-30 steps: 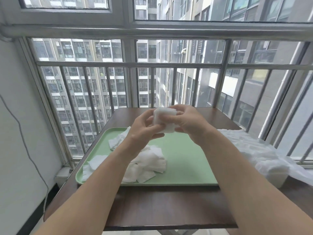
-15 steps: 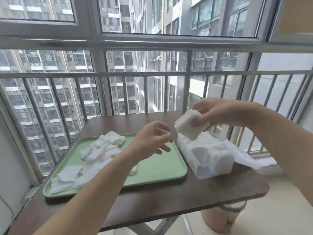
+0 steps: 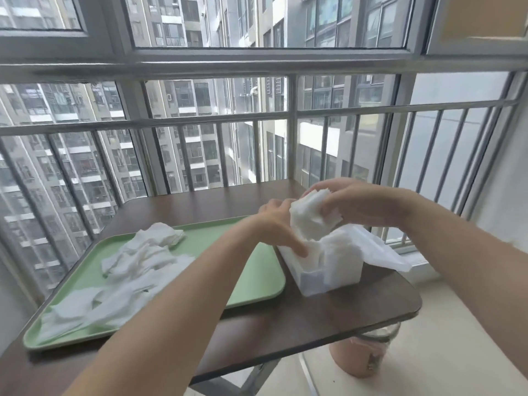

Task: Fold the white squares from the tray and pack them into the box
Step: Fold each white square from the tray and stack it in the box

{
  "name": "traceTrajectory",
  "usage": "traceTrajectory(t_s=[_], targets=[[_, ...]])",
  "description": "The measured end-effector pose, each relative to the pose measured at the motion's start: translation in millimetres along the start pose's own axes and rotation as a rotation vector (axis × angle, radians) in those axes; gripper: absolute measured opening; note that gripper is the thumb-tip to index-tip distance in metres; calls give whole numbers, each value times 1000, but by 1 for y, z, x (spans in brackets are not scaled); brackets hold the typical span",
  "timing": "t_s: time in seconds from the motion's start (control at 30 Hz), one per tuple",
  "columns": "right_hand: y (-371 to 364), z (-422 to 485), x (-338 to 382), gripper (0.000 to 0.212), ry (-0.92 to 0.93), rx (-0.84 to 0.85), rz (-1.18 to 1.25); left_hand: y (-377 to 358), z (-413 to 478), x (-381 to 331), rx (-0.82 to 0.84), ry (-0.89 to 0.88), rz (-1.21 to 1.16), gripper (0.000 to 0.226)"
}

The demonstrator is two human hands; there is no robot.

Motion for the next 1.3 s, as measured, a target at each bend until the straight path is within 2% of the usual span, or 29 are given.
traceTrajectory(t_s=[0.13,0.2,0.27,0.33,0.43,0.57,0.73,0.83,0.93,1.1,1.2,1.3], targets=[[-7,7,-6,30,-22,60,-84,-7,14,-9,96,-94,186,116],[-11,10,-10,25,-35,77,-160,-10,20,-9,114,-127,191,104],[-12,13,-12,25,-47,54,-337,-7,22,-1,68,-92,97,93],[-14,14,-10,27,-68,37,-546,-2,23,6,-5,-50,63,93],[-19,17,-8,25,-90,58,-748,-3,26,12,-21,-3,103,88],[-24,21,-8,23,-107,72,-921,-6,31,12,-42,34,191,62],[-31,19,-9,24,-166,126,-1017,-3,26,10,-38,35,119,73],[-34,19,-8,30,-100,11,-1128,-3,22,10,-28,27,53,61],[-32,18,-11,38,-68,-93,-1204,-4,17,5,-8,0,-28,66],[-32,14,-11,34,-33,-181,-1226,-6,9,10,-2,5,-151,65],[-33,10,-8,32,-53,-145,-1177,-5,1,17,-14,10,-197,82],[-33,7,-6,32,-136,-67,-1090,-1,-10,17,-48,-10,-242,84]])
Point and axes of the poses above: each hand's wrist, its own z-axis towards the middle knuckle, its own y-axis out of the back of the hand, x = y × z, the point moved 8 cm from there along z, towards the middle knuckle, and after that the axes turned 13 degrees about z, right-handed, at the moved point
